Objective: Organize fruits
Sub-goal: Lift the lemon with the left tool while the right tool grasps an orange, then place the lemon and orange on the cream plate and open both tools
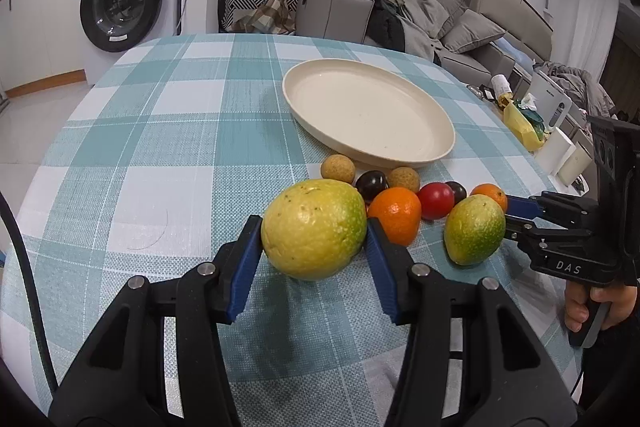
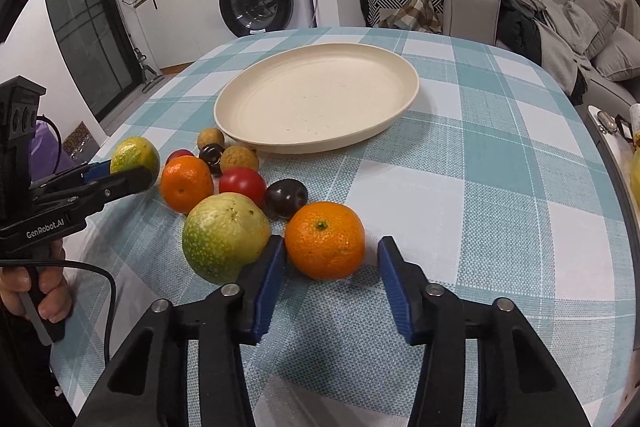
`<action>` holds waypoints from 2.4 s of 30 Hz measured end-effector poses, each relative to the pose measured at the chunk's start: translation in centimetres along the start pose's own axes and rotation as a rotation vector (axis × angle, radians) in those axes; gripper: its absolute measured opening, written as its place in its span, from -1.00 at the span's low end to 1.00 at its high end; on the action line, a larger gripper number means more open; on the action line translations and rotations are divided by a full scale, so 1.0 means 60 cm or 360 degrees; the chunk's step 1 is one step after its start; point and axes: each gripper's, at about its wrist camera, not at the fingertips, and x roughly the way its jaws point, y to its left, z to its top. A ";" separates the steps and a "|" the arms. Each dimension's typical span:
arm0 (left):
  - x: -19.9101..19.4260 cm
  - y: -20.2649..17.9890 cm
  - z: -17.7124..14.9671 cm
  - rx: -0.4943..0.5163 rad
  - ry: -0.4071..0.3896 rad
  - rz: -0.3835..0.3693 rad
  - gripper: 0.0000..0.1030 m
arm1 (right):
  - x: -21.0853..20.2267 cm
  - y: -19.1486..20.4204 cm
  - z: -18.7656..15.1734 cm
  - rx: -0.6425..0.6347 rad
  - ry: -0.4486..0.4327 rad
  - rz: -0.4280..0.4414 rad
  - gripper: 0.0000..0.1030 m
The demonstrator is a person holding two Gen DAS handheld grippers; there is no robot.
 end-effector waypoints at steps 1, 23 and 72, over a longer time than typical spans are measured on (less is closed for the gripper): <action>-0.003 -0.002 0.000 0.0008 -0.0011 -0.0002 -0.07 | -0.001 0.002 0.000 -0.0009 -0.0002 -0.0008 -0.21; -0.039 -0.042 0.026 0.0148 -0.0169 0.0021 -0.06 | -0.064 -0.006 0.015 0.0064 -0.0324 0.0041 -0.22; 0.108 -0.090 0.127 0.0254 -0.0148 0.0014 -0.06 | 0.007 -0.034 0.109 0.0105 -0.0329 0.0101 -0.22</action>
